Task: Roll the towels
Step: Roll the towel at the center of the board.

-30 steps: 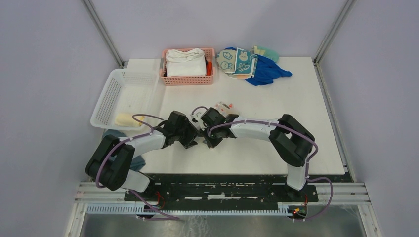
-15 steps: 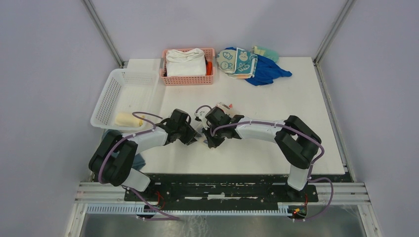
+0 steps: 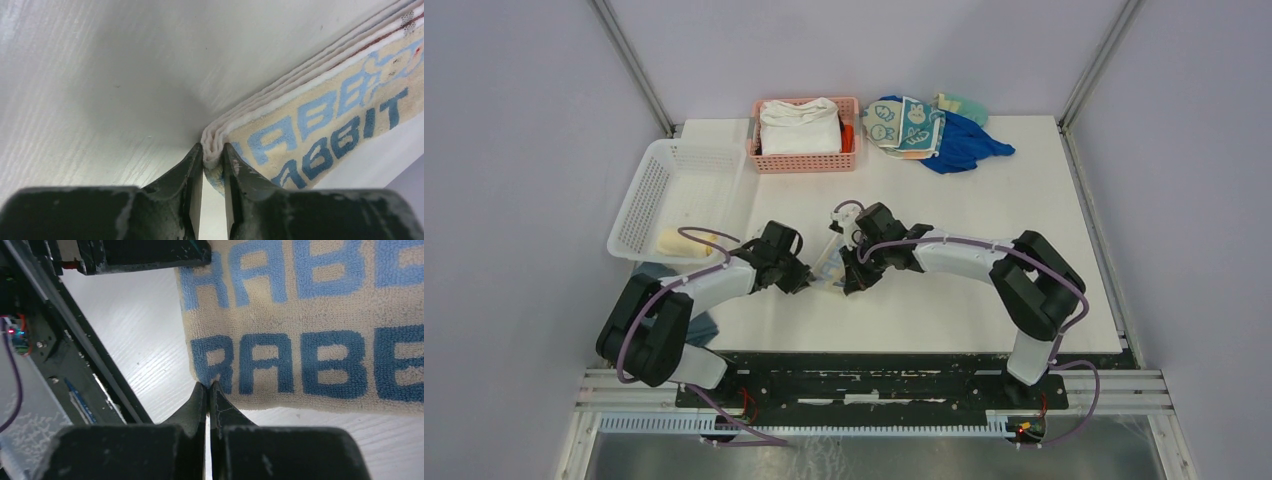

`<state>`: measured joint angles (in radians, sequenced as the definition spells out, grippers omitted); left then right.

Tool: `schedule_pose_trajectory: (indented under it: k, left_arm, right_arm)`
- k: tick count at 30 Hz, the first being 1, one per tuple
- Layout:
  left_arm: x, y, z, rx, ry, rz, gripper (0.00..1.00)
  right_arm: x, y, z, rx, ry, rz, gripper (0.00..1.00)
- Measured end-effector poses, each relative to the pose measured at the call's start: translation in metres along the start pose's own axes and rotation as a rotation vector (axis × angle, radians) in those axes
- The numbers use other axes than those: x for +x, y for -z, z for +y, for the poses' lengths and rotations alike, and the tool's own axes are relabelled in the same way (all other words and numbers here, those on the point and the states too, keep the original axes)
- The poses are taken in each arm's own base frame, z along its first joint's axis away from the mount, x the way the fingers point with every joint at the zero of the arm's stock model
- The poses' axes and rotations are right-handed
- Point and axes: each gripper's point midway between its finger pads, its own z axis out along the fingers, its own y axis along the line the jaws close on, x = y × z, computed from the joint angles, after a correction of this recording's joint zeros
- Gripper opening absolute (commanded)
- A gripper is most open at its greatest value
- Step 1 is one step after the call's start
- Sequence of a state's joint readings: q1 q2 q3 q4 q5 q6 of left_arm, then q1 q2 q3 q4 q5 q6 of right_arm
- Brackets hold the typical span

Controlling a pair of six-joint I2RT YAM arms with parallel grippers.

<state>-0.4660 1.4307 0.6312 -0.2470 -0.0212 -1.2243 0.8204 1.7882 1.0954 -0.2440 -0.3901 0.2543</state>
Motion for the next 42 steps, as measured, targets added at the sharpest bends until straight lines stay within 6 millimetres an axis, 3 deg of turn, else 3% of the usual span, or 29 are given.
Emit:
schedule_pose_trajectory:
  k: [4,8,13,17,22,26,33,42]
  left_arm:
    - [-0.005,0.007,0.003,-0.005,-0.015,-0.014,0.44]
    - [-0.019,0.019,-0.001,0.026,-0.026,-0.059,0.56]
    - [-0.034,0.038,-0.012,0.111,-0.031,-0.116,0.59]
    - [-0.033,0.044,-0.005,0.142,-0.042,-0.116,0.59]
    - [-0.018,0.038,0.015,0.142,-0.068,-0.065,0.59]
    - [-0.005,0.032,0.019,0.176,-0.078,-0.017,0.60]
    - [0.004,0.014,0.003,0.238,-0.087,0.051,0.59]
    - [-0.004,-0.005,-0.030,0.315,-0.100,0.062,0.56]
  right_arm:
    - [0.000,0.002,0.001,-0.075,-0.071,0.012,0.01]
    - [0.008,-0.004,-0.010,-0.138,-0.190,0.053,0.01]
    - [0.013,-0.011,-0.023,-0.223,-0.345,0.088,0.01]
    - [0.011,-0.013,-0.031,-0.289,-0.463,0.097,0.02]
    - [0.007,-0.015,-0.040,-0.350,-0.572,0.103,0.03]
    - [0.001,-0.016,-0.045,-0.369,-0.602,0.106,0.03]
    - [-0.004,-0.018,-0.047,-0.372,-0.616,0.123,0.03]
    - [-0.004,-0.017,-0.047,-0.367,-0.624,0.146,0.03]
